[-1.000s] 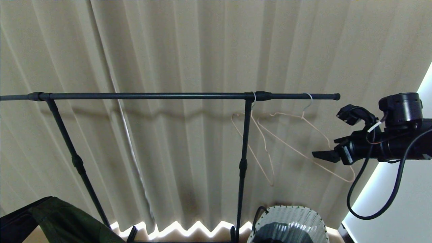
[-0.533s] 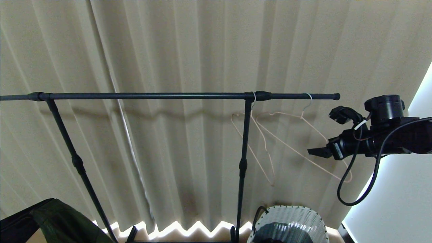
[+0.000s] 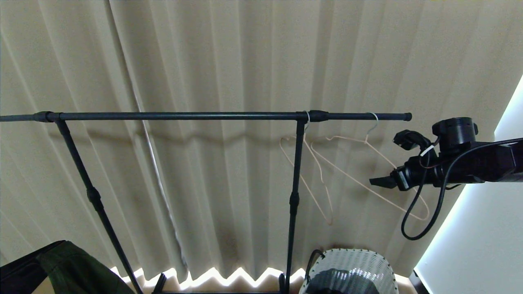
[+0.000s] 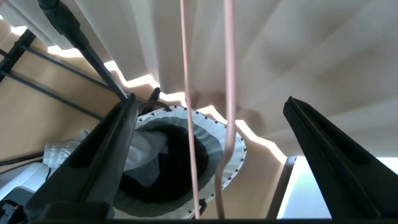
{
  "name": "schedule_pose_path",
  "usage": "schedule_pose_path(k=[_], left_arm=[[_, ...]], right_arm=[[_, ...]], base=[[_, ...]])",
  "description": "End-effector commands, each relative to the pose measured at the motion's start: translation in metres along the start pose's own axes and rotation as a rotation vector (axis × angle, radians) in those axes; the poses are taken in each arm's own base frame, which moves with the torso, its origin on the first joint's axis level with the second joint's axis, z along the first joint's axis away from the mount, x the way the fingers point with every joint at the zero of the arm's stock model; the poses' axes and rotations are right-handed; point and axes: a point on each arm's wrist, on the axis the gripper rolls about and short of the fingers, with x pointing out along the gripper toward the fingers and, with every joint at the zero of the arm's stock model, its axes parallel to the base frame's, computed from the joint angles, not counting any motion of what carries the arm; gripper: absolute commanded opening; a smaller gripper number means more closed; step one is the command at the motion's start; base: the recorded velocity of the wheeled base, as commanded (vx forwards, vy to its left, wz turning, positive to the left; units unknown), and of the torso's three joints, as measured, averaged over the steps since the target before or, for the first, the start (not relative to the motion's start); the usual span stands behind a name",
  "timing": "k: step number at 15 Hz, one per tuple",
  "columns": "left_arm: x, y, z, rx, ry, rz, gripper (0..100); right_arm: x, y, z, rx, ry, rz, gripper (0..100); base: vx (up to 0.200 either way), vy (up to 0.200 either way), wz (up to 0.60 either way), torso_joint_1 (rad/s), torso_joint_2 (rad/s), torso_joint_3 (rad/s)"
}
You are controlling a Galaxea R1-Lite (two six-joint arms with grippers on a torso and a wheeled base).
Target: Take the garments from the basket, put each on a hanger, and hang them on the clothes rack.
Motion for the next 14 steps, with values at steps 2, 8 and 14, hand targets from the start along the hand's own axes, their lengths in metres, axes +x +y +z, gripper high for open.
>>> schedule_pose_path(k=[2, 8, 14], left_arm=[[0.0, 0.0, 0.0, 0.001, -0.001, 0.0, 0], [-0.001, 0.0, 0.0, 0.001, -0.007, 0.001, 0], [-0.001, 0.0, 0.0, 0.001, -0.007, 0.001, 0]], right_arm=[[0.001, -0.002, -0.001, 0.003, 0.001, -0.001, 100], [-0.001, -0.004, -0.001, 0.01, -0.01, 0.022, 0], [-0.015, -0.002, 0.001, 0.054, -0.03, 0.015, 0]], base=[[0.0, 0.0, 0.0, 0.0, 0.0, 0.0], [0.0, 0.0, 0.0, 0.0, 0.0, 0.0], [0.0, 0.0, 0.0, 0.0, 0.0, 0.0]])
